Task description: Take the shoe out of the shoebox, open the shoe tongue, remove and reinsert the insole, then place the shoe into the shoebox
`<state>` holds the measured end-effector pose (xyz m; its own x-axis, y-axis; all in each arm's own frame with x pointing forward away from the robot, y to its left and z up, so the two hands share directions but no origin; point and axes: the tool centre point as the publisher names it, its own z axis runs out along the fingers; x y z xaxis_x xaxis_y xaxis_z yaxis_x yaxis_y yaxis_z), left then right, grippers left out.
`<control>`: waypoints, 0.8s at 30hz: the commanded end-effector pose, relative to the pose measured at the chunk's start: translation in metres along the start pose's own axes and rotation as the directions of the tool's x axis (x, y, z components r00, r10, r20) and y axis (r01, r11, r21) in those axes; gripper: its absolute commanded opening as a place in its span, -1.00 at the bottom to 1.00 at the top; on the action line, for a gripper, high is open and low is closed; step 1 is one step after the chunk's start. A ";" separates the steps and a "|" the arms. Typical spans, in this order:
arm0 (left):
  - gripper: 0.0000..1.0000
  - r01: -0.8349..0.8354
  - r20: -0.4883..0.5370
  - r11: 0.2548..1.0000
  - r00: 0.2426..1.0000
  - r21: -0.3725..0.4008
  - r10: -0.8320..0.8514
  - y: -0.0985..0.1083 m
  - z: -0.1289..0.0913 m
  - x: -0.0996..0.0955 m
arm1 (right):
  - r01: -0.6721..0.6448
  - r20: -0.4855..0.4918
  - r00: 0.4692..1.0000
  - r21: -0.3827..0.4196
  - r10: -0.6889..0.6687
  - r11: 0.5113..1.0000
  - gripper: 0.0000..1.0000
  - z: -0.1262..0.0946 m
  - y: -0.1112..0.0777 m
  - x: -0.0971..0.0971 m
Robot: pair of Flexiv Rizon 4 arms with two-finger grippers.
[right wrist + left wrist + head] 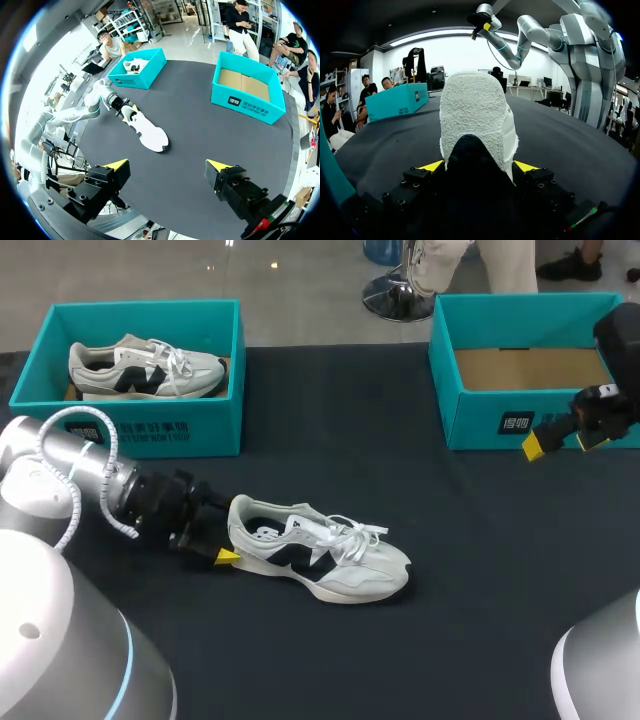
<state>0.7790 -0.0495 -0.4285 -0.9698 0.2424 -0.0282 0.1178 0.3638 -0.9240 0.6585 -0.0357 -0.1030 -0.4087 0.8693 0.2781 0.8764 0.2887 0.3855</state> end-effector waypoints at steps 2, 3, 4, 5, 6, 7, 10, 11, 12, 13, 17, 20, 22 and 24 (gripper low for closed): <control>-0.12 0.002 -0.003 1.000 1.000 -0.007 -0.002 0.000 0.005 0.000 | -0.001 0.000 1.000 0.009 0.001 1.000 1.00 0.001 0.004 0.000; -0.15 0.002 -0.004 1.000 1.000 -0.008 -0.002 0.000 0.006 0.000 | -0.001 0.000 1.000 0.009 0.001 1.000 1.00 0.001 0.004 0.000; -0.24 0.001 -0.003 1.000 1.000 -0.010 -0.001 0.000 0.007 0.001 | -0.001 0.000 1.000 0.009 0.001 1.000 1.00 0.001 0.004 0.000; -0.29 0.002 -0.001 1.000 1.000 -0.013 -0.002 -0.001 0.007 0.001 | -0.001 0.000 1.000 0.009 0.001 1.000 1.00 0.001 0.004 0.000; -0.33 0.004 0.002 1.000 1.000 -0.016 -0.004 -0.001 0.008 0.002 | -0.001 0.000 1.000 0.009 0.001 1.000 1.00 0.001 0.004 0.000; -0.44 0.007 0.007 1.000 1.000 -0.018 -0.006 -0.001 0.008 0.003 | -0.001 0.000 1.000 0.009 0.001 1.000 1.00 0.001 0.004 0.000; -0.71 0.018 0.027 1.000 0.999 -0.021 -0.017 -0.001 0.009 0.004 | -0.001 0.000 1.000 0.009 0.001 1.000 1.00 0.001 0.004 0.000; -0.92 0.021 0.038 1.000 0.999 -0.023 -0.020 -0.001 0.010 0.005 | -0.001 0.000 1.000 0.009 0.001 1.000 1.00 0.001 0.004 0.000; -1.00 0.022 0.041 1.000 0.999 -0.020 -0.021 -0.001 0.010 0.006 | -0.001 0.000 1.000 0.009 0.001 1.000 1.00 0.001 0.004 0.000; -1.00 0.024 0.050 0.999 0.998 -0.022 -0.023 -0.001 0.010 0.007 | -0.001 0.000 1.000 0.009 0.001 1.000 1.00 0.001 0.004 0.000; -1.00 0.038 0.078 0.999 0.996 -0.014 -0.036 0.000 0.011 0.011 | -0.001 0.000 1.000 0.009 0.001 1.000 1.00 0.001 0.004 0.000; -1.00 0.051 0.102 0.999 0.994 -0.006 -0.050 -0.001 0.010 0.014 | -0.001 0.000 1.000 0.009 0.001 1.000 1.00 0.001 0.004 0.000; -1.00 0.056 0.106 0.998 0.993 -0.003 -0.055 -0.002 0.009 0.017 | -0.001 0.000 1.000 0.009 0.001 1.000 1.00 0.001 0.004 0.000; -1.00 0.064 0.124 0.998 0.990 -0.005 -0.063 -0.004 0.009 0.020 | -0.001 0.000 1.000 0.009 0.001 1.000 1.00 0.001 0.004 0.000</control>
<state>0.7678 -0.0543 -0.4294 -0.9904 0.1379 -0.0094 0.0614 0.3777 -0.9239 0.6585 -0.0357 -0.1030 -0.4087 0.8693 0.2781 0.8764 0.2887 0.3855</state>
